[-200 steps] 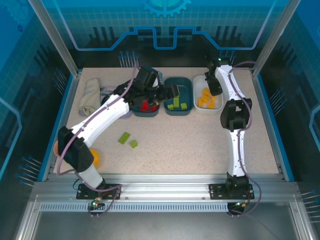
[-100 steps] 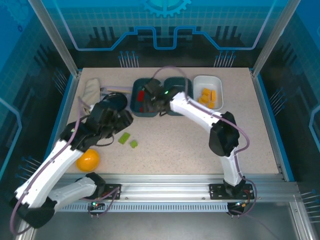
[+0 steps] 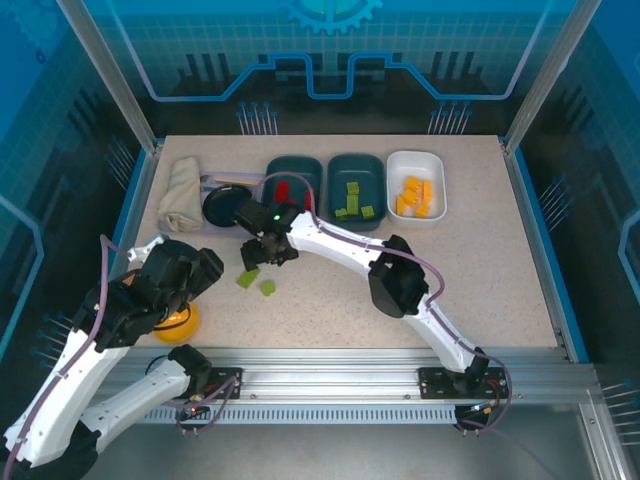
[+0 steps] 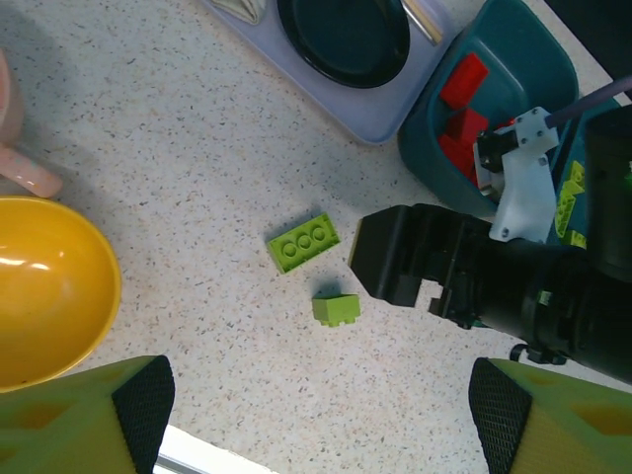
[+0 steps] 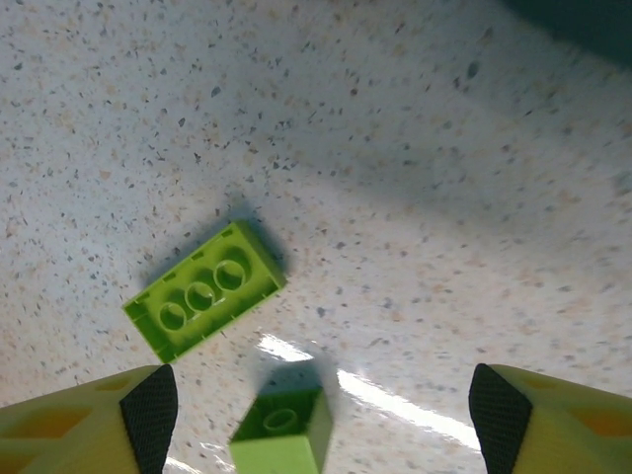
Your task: Sort the legos into containers by color
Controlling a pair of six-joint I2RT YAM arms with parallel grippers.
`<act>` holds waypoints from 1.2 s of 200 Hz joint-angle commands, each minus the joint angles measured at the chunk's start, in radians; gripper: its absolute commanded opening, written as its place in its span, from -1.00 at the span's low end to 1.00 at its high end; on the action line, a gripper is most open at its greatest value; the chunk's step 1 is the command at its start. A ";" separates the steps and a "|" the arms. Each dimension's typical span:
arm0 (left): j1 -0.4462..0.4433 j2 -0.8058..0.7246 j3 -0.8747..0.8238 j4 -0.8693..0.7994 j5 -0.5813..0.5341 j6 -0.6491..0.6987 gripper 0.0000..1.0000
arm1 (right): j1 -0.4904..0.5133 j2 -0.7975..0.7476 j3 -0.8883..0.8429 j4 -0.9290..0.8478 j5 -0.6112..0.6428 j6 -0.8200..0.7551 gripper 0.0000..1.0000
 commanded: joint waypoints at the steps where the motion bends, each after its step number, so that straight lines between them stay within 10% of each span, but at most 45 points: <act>1: 0.005 -0.017 -0.004 -0.037 -0.020 -0.018 0.64 | 0.016 0.068 0.103 -0.086 -0.015 0.144 0.69; 133: 0.005 -0.047 -0.033 -0.023 0.017 -0.009 0.64 | 0.069 0.267 0.321 -0.068 0.073 0.206 0.81; 240: 0.005 -0.052 -0.049 0.008 0.023 -0.017 0.62 | 0.014 0.195 0.109 -0.192 0.156 0.233 0.17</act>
